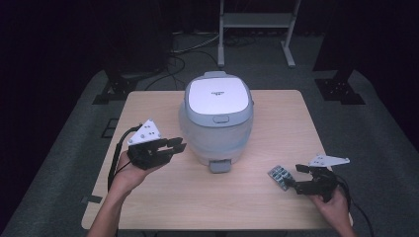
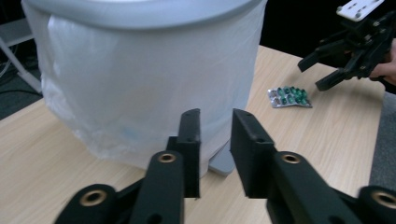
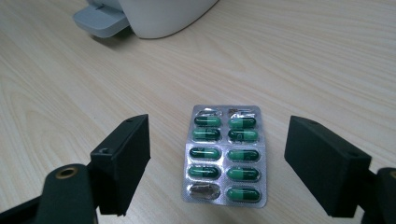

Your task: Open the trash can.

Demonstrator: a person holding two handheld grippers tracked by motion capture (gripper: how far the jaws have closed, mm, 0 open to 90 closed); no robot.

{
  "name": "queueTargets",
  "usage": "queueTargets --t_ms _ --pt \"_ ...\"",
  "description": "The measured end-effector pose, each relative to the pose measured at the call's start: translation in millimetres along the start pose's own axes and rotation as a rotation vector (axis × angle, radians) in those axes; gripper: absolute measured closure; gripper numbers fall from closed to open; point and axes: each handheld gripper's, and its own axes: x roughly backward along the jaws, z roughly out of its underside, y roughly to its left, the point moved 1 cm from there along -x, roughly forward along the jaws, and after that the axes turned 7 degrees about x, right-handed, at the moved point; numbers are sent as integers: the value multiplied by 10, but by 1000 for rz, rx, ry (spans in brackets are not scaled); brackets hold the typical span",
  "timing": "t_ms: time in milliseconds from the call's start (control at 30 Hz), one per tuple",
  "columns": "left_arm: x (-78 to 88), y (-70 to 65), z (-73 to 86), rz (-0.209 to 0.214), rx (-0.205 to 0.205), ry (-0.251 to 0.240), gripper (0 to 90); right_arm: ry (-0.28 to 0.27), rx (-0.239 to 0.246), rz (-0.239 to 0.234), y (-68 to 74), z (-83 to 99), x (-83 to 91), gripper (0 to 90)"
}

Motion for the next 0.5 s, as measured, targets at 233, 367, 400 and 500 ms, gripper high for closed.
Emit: queueTargets --t_ms 233,367,400,500 --pt "-27 -4 -134 29 -26 -2 892 7 2 -4 9 -1 -13 210" --pt "-53 -19 -255 52 -17 8 900 7 3 -4 14 -3 -15 210" --pt "-59 -27 -277 56 -18 10 900 6 2 -5 13 -3 -14 210" --pt "-72 -38 -345 59 -31 14 900 5 2 -5 12 -3 -11 210"
